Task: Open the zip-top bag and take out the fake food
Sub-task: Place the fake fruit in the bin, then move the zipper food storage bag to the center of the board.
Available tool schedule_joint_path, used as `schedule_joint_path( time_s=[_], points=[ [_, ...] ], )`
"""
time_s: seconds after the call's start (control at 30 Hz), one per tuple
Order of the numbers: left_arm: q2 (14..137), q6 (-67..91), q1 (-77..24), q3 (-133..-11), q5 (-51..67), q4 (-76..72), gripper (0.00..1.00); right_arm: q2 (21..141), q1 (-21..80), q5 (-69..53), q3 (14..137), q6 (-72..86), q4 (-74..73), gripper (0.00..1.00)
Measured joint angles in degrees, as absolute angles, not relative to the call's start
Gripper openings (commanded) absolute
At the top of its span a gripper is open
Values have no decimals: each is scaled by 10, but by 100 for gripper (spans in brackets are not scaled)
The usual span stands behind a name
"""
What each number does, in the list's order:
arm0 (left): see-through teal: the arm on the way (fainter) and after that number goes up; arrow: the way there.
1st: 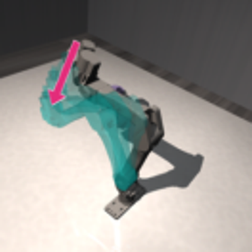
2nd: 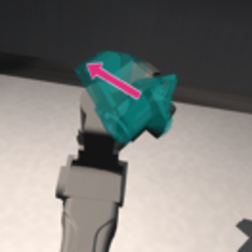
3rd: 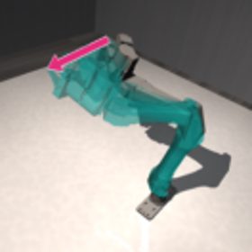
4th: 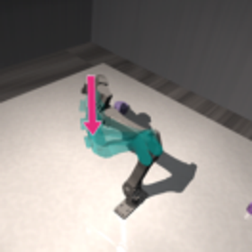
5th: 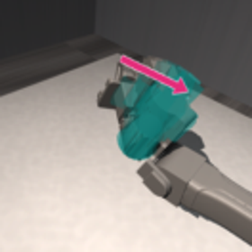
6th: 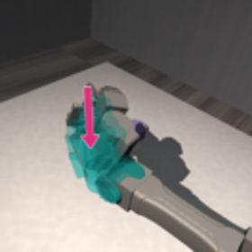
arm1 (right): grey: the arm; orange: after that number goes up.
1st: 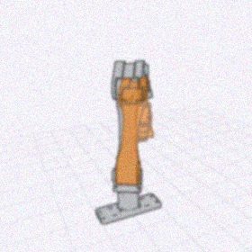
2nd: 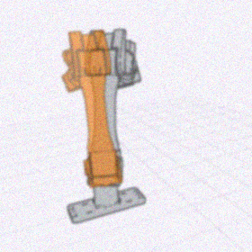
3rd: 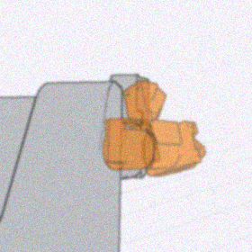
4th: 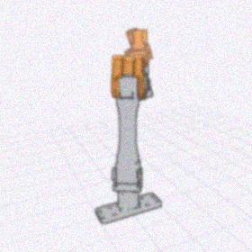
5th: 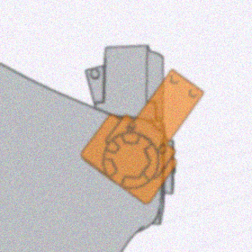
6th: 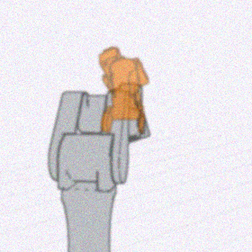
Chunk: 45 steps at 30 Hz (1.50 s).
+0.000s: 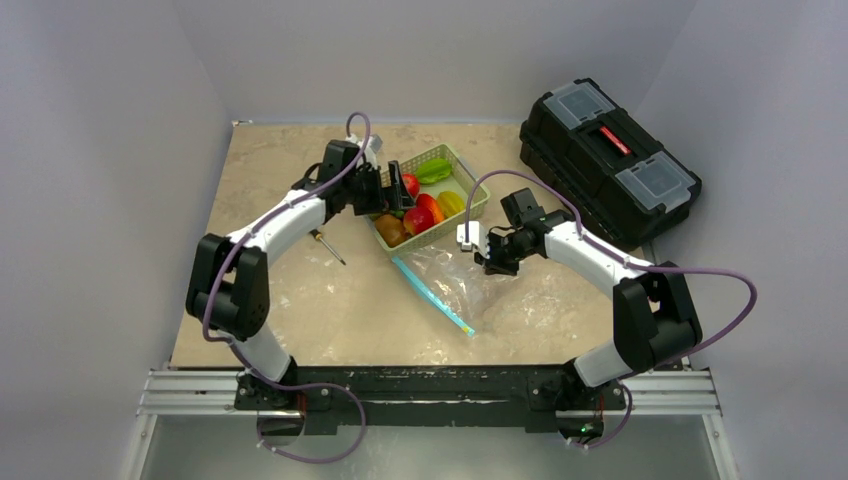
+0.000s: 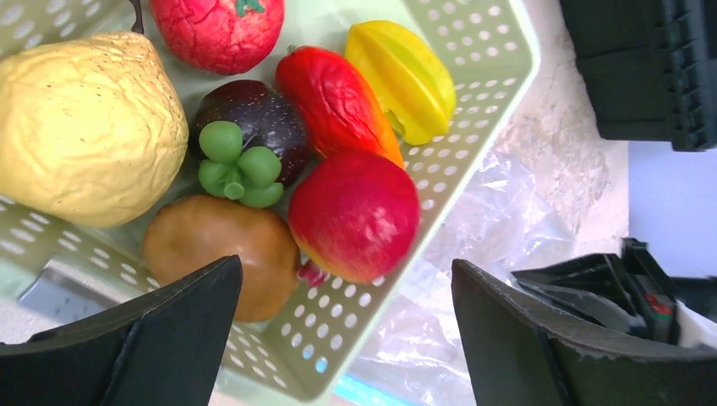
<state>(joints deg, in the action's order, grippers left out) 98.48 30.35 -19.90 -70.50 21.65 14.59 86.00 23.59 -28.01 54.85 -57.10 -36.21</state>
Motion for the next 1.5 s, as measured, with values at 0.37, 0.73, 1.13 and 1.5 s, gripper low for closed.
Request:
schedule_joint_path(
  time_s=[0.37,0.73,1.13,1.5],
  points=[
    [758,293,-196,-614,191,108,100,860,236,-280,548,-571,-364,0],
    [581,316,-153,-497,196,100,100,860,235,-281,548,-571,-364,0],
    [455,283,-132,-476,236,191,100,860,229,-282,548,-571,-364,0],
    [389,165,-132,-482,207,335,100,860,227,-283,548,-573,-364,0]
  ],
)
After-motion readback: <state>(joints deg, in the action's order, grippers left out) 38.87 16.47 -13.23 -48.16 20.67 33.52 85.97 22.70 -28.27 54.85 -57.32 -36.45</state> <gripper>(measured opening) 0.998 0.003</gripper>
